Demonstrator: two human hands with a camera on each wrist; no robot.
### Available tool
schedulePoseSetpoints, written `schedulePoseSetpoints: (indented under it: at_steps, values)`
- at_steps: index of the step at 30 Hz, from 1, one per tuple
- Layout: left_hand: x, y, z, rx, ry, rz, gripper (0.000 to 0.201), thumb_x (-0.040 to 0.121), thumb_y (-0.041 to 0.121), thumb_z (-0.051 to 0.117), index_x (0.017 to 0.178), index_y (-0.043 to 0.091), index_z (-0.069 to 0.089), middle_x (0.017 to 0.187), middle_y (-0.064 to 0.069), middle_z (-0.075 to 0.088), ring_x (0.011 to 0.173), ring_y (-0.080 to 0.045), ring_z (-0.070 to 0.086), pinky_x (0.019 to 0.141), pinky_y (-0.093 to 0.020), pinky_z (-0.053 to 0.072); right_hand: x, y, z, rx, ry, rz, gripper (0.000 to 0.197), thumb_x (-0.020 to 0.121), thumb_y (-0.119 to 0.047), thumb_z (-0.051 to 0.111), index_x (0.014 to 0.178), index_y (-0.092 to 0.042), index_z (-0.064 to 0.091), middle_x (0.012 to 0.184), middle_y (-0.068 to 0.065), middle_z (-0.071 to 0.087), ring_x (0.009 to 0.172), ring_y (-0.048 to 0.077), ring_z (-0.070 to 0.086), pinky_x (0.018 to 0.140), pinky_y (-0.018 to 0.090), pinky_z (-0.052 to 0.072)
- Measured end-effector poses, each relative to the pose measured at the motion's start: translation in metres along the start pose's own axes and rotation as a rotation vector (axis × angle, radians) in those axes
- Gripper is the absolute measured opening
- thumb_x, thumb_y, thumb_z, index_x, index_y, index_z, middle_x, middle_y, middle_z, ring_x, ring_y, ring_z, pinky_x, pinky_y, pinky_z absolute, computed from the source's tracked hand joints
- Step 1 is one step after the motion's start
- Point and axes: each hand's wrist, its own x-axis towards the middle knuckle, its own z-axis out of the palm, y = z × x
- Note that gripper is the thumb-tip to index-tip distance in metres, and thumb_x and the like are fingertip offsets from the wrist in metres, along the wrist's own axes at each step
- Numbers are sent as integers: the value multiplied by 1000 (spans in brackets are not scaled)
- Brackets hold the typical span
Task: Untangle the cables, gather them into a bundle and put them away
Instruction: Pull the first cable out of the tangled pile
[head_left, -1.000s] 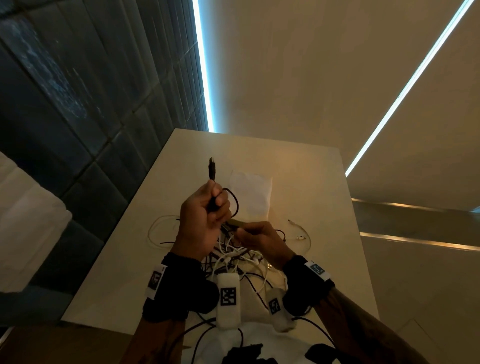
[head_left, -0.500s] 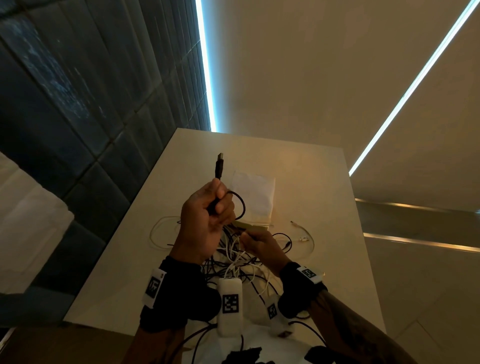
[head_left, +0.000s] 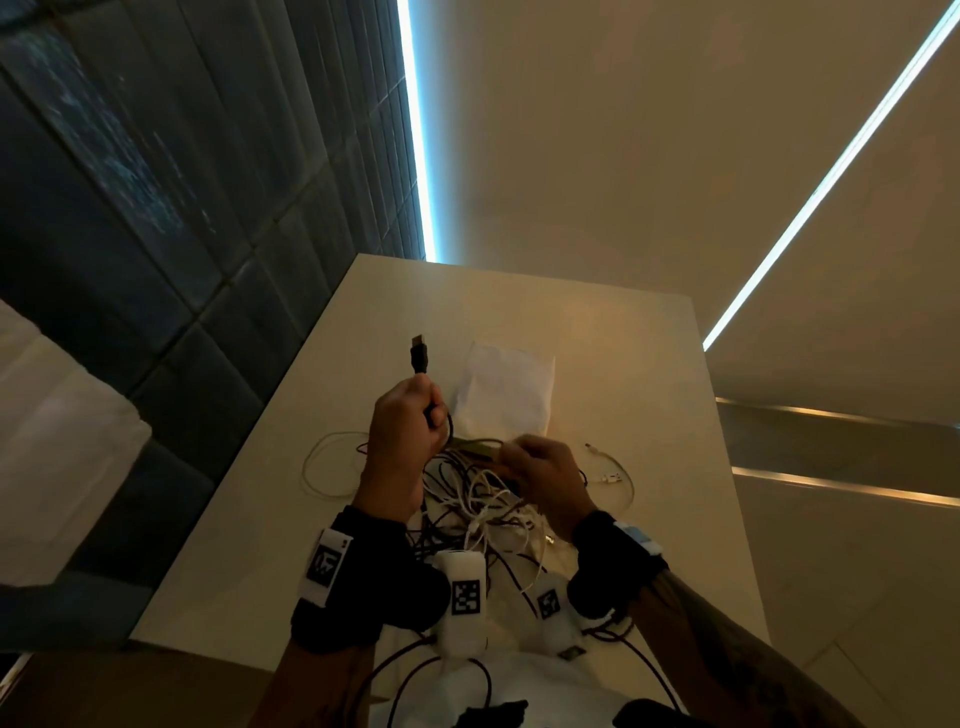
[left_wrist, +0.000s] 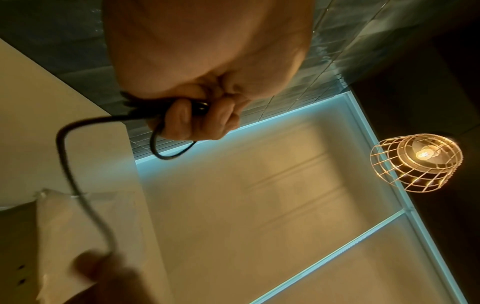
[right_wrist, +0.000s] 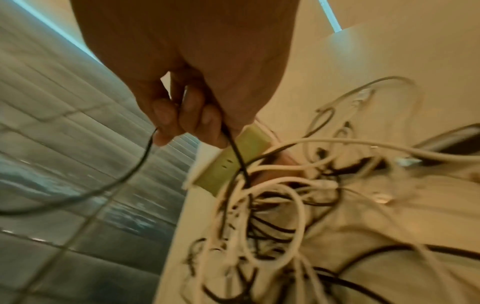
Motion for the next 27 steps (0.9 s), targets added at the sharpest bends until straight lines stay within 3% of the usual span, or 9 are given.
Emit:
schedulePoseSetpoints:
  at_steps: [3,6,8,10,12,14,19,23,27]
  values:
    - [2,-9,1,47,67,-34,33,102,14,32,70,12,42,62,-8,47,45,-15,31,37,-19,25,-5,-38,15,36,-2,-111,19,94,-13,58,83,-1,67,54,-6,48,52,13,47,66,36,50]
    - [2,-13,2,41,89,-93,32,102,16,33,71,12,42,67,-11,62,49,-16,40,40,-20,28,-16,-68,26,38,-51,-231,17,95,-7,54,84,2,64,51,-10,44,45,4,37,49,17,42]
    - [3,-13,1,45,95,-104,33,103,19,34,72,12,44,69,-9,61,50,-15,44,45,-24,29,-24,-77,30,33,-109,-290,16,95,-4,54,86,5,62,55,-11,53,48,4,41,52,21,40]
    - [3,-11,1,13,64,-122,34,103,22,35,72,12,46,69,-9,55,51,-15,47,52,-29,32,-30,-76,33,11,-181,-339,14,94,-2,56,86,7,63,72,-1,66,57,11,50,58,28,43]
    - [0,-7,0,-147,-34,-169,36,103,24,34,71,13,45,71,-11,61,61,-20,54,63,-33,41,-34,-72,34,-42,-266,-341,14,94,-1,56,83,7,62,71,10,59,57,13,48,56,23,40]
    - [-4,-2,0,-338,-121,-199,36,103,27,33,71,13,45,68,-8,60,67,-22,56,72,-35,44,-36,-66,31,-44,-331,-294,17,95,-4,56,80,1,63,65,10,48,53,11,40,53,19,35]
    - [-7,9,4,-399,-224,-70,34,103,24,32,72,15,44,60,1,47,46,-11,38,52,-25,35,-29,-28,21,-106,-347,-157,31,100,-18,50,73,-12,64,65,6,51,53,8,43,54,18,36]
    - [-6,14,0,-401,-269,6,35,103,23,31,72,15,43,58,3,45,41,-7,26,46,-22,26,-19,9,5,-124,-257,-99,31,101,-18,47,76,-6,61,70,12,49,59,16,43,56,18,35]
    - [-7,10,0,-368,-272,23,36,104,23,29,71,14,42,54,7,37,40,-5,25,45,-21,24,-13,23,3,-157,-222,-94,31,102,-11,43,77,-1,57,64,-2,49,55,6,41,56,16,35]
